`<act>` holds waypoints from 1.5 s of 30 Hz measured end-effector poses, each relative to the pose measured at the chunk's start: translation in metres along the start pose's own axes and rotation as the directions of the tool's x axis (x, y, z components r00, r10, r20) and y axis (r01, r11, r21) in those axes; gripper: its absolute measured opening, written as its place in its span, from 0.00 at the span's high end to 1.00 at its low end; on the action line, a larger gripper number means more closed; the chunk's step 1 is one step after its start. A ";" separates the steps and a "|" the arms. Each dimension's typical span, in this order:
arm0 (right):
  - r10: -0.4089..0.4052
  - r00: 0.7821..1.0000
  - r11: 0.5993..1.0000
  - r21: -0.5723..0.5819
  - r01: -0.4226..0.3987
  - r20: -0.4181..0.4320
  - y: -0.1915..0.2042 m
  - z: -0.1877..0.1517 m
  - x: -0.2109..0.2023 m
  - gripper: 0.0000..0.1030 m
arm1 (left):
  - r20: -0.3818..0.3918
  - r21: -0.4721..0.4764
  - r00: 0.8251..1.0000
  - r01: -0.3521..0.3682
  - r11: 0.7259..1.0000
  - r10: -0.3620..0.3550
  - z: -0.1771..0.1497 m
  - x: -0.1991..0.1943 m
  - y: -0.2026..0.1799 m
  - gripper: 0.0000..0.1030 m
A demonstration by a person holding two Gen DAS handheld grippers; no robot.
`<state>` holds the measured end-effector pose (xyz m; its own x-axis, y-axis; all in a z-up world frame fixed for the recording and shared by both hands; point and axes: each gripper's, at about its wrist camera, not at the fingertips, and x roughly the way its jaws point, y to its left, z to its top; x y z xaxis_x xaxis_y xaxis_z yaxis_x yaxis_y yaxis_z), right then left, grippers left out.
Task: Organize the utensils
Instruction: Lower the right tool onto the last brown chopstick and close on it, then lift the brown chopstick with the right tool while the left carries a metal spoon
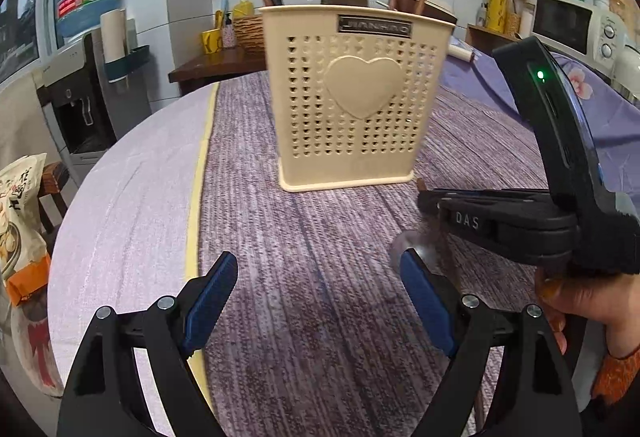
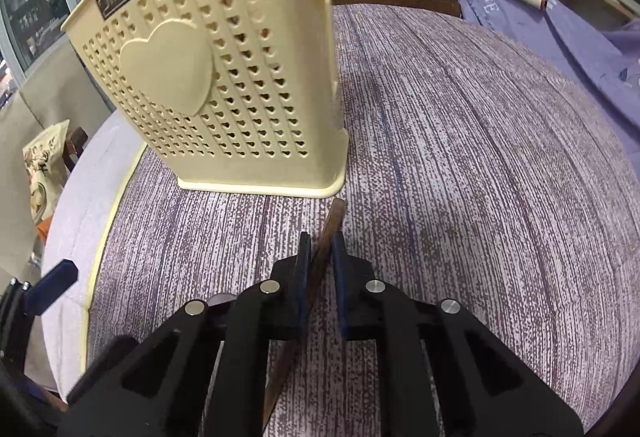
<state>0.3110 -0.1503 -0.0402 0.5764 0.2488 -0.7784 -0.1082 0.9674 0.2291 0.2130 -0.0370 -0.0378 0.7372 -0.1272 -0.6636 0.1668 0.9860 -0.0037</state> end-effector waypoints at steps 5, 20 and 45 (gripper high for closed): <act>0.019 1.000 0.999 0.047 -0.020 0.015 -0.019 0.002 -0.009 0.89 | -0.031 0.044 0.998 0.049 0.998 -0.048 0.002 0.006 -0.021 0.23; -0.001 0.997 0.996 0.084 -0.005 0.074 -0.060 0.000 -0.033 0.89 | -0.135 0.148 0.990 0.057 0.987 -0.037 0.010 0.046 -0.067 0.49; 0.143 0.966 0.987 0.041 -0.155 0.215 -0.050 0.003 -0.084 0.90 | -0.026 0.054 0.990 0.141 0.989 -0.140 0.034 0.003 -0.045 0.65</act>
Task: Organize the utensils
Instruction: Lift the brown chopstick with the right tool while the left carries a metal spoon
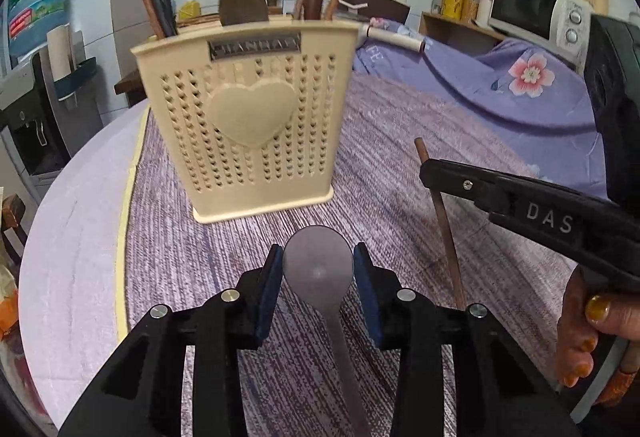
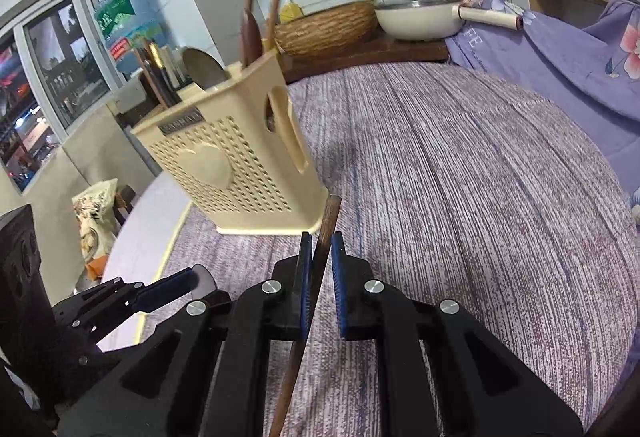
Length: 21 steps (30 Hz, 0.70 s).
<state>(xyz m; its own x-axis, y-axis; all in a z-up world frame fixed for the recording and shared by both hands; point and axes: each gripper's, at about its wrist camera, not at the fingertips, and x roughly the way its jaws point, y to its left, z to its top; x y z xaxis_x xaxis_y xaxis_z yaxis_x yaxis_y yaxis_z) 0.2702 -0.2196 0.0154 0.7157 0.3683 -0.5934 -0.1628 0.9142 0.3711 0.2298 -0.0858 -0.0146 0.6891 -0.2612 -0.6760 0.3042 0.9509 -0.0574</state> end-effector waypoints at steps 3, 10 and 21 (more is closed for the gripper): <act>0.036 0.999 0.999 -0.009 -0.036 0.031 0.007 0.006 -0.016 0.91 | 0.033 -0.015 0.999 0.016 1.000 -0.015 0.007 -0.015 0.007 0.66; 0.092 0.989 0.995 -0.059 -0.086 0.118 0.027 0.023 -0.060 0.92 | 0.082 -0.025 0.996 0.024 0.999 -0.022 0.017 -0.040 0.020 0.66; 0.142 0.978 0.984 -0.128 -0.122 0.156 0.048 0.040 -0.089 0.92 | 0.129 -0.033 0.992 0.017 0.999 -0.013 0.027 -0.058 0.034 0.66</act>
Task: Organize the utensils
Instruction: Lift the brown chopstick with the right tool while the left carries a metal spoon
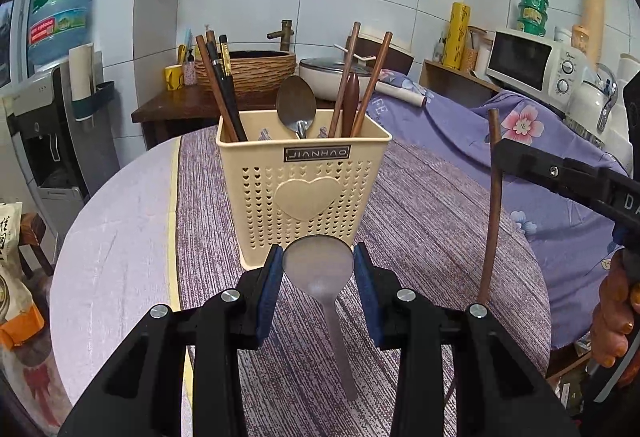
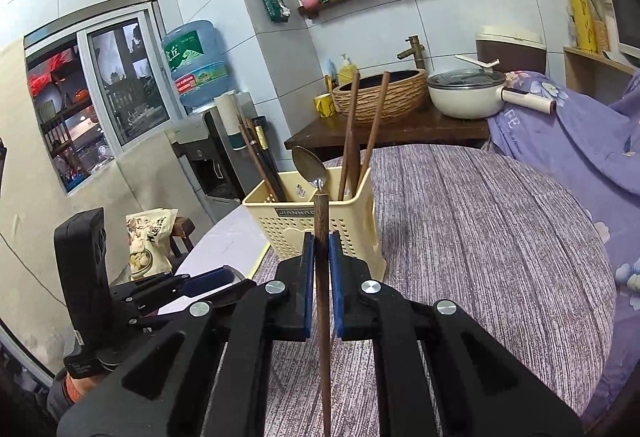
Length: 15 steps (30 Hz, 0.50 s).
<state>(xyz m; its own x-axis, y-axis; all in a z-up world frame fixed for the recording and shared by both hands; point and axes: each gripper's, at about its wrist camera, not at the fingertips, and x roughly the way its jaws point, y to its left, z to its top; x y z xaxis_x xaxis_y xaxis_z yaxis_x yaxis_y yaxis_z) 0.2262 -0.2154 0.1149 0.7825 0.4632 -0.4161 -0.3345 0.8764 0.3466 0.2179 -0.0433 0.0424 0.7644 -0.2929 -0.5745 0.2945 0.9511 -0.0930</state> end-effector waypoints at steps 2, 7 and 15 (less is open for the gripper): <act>0.007 1.000 1.000 -0.006 -0.007 0.002 0.002 0.003 0.000 0.92 | 0.007 0.002 1.000 -0.003 1.000 0.003 0.003 -0.001 0.001 0.66; 0.016 1.000 0.999 -0.031 -0.015 0.009 0.010 0.012 0.000 0.92 | 0.018 -0.003 1.000 0.000 1.000 0.000 0.008 -0.004 0.004 0.66; 0.016 0.999 0.994 -0.106 -0.011 0.050 0.030 0.043 -0.003 0.92 | 0.071 0.007 0.997 -0.008 1.000 0.007 0.033 -0.016 0.009 0.66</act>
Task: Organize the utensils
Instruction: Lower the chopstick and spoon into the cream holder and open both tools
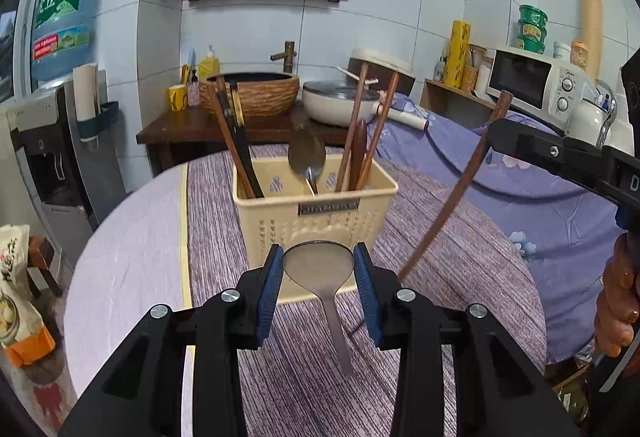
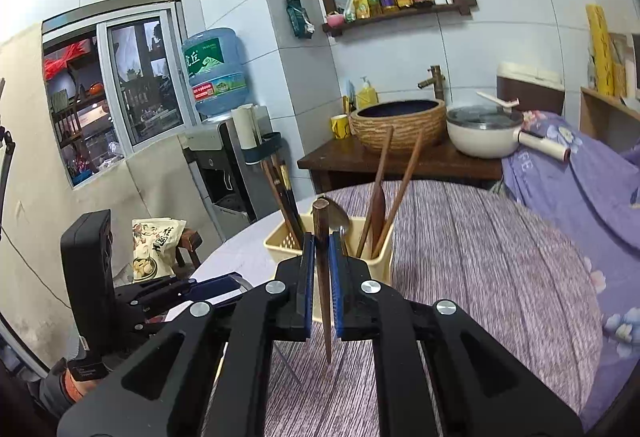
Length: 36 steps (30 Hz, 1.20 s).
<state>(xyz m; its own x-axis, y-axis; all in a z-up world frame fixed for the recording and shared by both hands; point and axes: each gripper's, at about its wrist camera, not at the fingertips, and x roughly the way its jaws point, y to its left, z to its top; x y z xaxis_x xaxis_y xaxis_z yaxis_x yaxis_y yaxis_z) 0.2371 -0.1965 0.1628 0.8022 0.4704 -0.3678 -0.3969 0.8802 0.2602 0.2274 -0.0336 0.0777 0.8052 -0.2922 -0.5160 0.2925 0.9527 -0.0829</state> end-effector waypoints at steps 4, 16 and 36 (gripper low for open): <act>0.017 1.000 1.000 -0.013 -0.017 0.015 0.002 0.031 0.002 0.92 | 0.048 0.004 0.999 0.006 1.000 -0.006 0.027 -0.013 0.003 0.66; 0.008 0.992 1.000 -0.018 -0.006 0.128 0.006 0.131 0.001 0.92 | 0.201 -0.045 0.976 -0.073 0.996 0.080 0.127 -0.028 0.022 0.66; -0.053 0.999 0.999 -0.002 0.053 -0.004 -0.013 0.086 0.097 0.93 | 0.043 -0.026 0.988 -0.148 0.989 0.149 0.082 0.072 0.029 0.66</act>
<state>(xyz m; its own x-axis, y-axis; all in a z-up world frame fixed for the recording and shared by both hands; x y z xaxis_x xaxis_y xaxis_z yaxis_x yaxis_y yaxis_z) 0.3583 -0.1682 0.2003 0.8200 0.4236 -0.3850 -0.3552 0.9039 0.2382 0.3362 -0.0338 0.1083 0.8613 -0.1507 -0.4853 0.1568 0.9872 -0.0283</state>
